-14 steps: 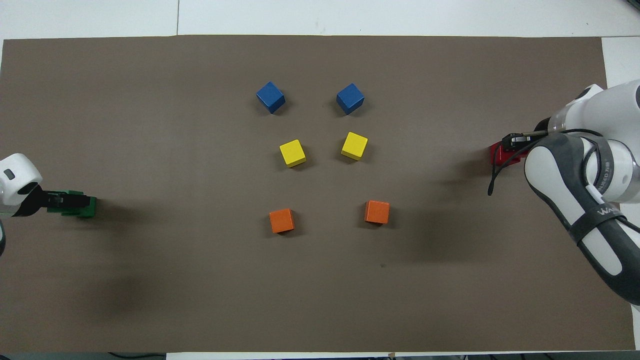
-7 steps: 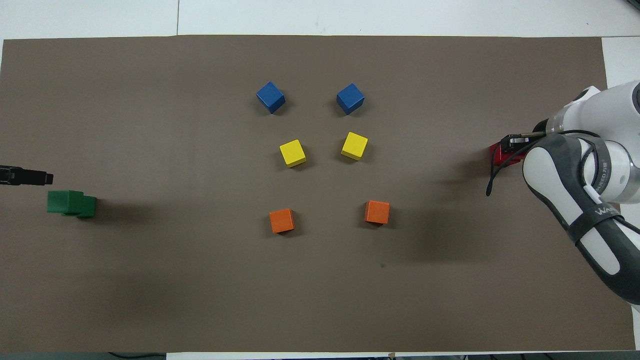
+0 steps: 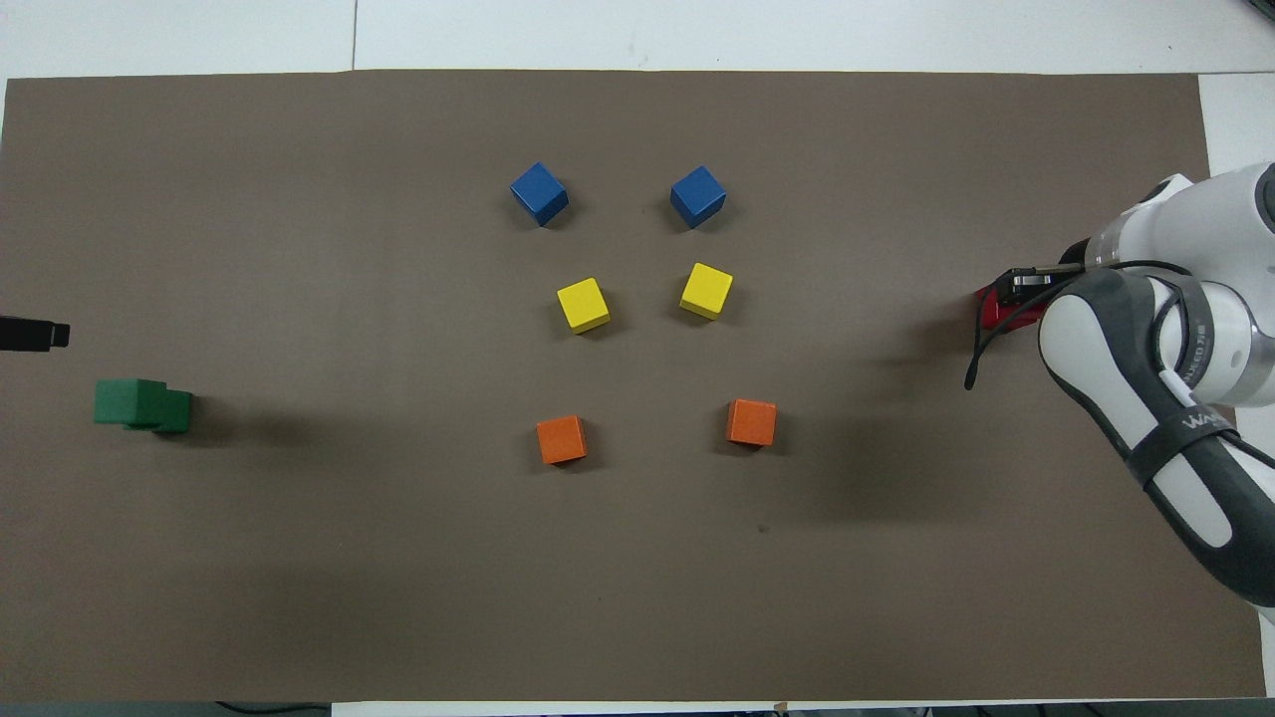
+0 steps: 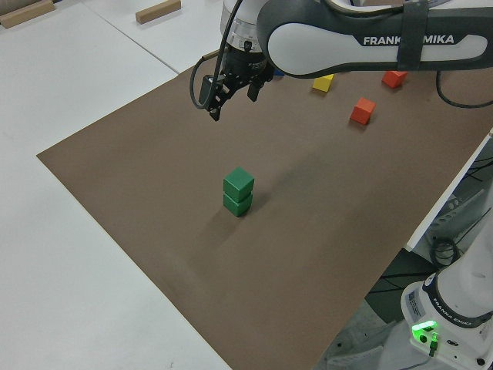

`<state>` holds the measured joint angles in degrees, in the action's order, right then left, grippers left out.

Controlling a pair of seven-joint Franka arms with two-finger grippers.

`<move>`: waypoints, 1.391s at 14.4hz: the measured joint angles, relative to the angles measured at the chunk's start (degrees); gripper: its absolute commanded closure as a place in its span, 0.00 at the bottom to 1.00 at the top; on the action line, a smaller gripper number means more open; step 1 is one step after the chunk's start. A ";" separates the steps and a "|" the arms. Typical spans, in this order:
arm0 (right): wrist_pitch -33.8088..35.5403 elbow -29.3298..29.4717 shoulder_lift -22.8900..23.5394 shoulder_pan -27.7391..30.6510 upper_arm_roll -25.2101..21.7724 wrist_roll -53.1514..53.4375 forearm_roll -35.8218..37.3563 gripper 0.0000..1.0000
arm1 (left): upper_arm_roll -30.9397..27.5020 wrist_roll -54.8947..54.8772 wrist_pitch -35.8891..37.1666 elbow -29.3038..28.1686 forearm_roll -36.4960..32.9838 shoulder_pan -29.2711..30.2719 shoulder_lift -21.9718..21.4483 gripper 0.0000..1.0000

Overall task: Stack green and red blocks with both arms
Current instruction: 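Open the left gripper off the green stack while the right releases red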

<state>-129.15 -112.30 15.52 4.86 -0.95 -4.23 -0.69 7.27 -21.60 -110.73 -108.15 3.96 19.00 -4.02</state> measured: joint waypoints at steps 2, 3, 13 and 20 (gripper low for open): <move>-0.08 -0.01 0.01 0.00 0.01 0.01 0.00 0.96 | 0.09 4.08 1.78 1.49 -0.10 -1.26 -0.03 0.00; -0.08 -0.01 0.01 0.00 0.01 0.14 0.00 0.76 | 0.10 6.23 2.66 2.24 -0.22 -1.85 -0.03 0.00; -0.05 -0.13 0.05 -0.01 0.09 1.76 0.00 0.00 | 0.31 22.66 5.52 4.52 -0.37 -8.85 -0.03 0.00; 12.81 2.76 -8.59 -0.05 0.92 1.75 -0.05 0.00 | 0.46 22.69 5.76 4.76 -0.37 -9.82 -0.04 0.00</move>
<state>-116.33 -109.55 6.93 4.80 -0.03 -2.47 -0.74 7.73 1.09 -104.97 -103.39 3.59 9.17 -4.06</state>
